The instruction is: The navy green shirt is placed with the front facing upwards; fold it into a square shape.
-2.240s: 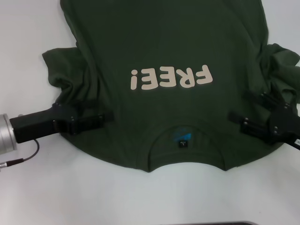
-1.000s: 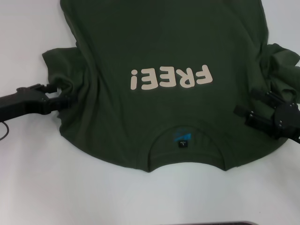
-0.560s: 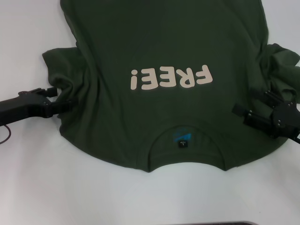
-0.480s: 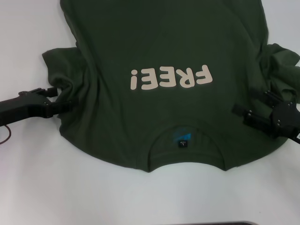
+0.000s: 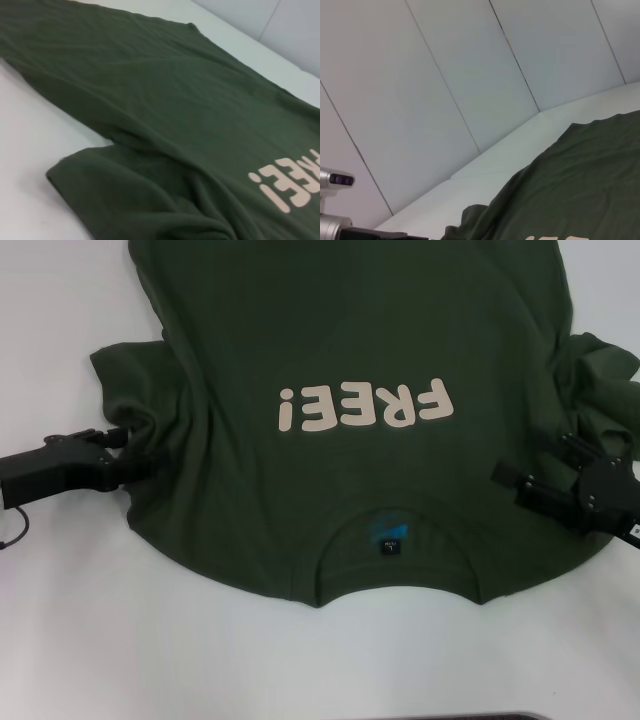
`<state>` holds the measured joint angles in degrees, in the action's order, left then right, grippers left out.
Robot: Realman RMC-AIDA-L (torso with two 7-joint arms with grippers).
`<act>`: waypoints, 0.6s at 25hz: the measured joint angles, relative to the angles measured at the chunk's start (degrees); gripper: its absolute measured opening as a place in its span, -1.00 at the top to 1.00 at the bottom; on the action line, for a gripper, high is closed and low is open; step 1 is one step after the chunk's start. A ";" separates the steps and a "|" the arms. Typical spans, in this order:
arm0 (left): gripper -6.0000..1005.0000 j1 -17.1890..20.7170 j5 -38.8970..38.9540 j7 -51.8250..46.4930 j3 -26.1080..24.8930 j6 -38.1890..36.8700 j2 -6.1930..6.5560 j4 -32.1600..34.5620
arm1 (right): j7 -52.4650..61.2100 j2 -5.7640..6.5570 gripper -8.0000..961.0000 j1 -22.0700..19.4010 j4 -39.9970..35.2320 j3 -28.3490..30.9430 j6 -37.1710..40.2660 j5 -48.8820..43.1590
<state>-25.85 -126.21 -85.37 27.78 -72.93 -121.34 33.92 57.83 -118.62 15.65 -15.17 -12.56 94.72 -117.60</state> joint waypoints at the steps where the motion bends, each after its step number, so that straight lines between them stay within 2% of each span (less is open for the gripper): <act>1: -0.68 -0.02 0.00 0.00 0.04 0.59 -0.16 0.00 | 0.00 -0.01 -0.90 0.00 -0.01 0.00 -0.01 0.00; 4: -0.62 -0.08 0.05 -0.20 0.11 2.12 -0.39 -0.16 | 0.00 -0.03 -0.90 0.00 0.04 0.00 -0.04 0.00; 9: -0.20 -0.12 0.48 -0.43 -0.29 2.51 -0.36 -0.26 | 0.00 -0.03 -0.90 0.00 0.08 0.00 -0.05 0.00; 15: 0.19 -0.27 0.17 -0.46 -0.10 2.71 -0.32 -0.72 | 0.00 -0.11 -0.90 -0.16 0.05 0.00 0.08 0.00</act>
<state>-26.12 -126.04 -85.83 27.68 -70.22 -121.66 33.20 57.83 -118.73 15.49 -15.12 -12.57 94.81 -117.60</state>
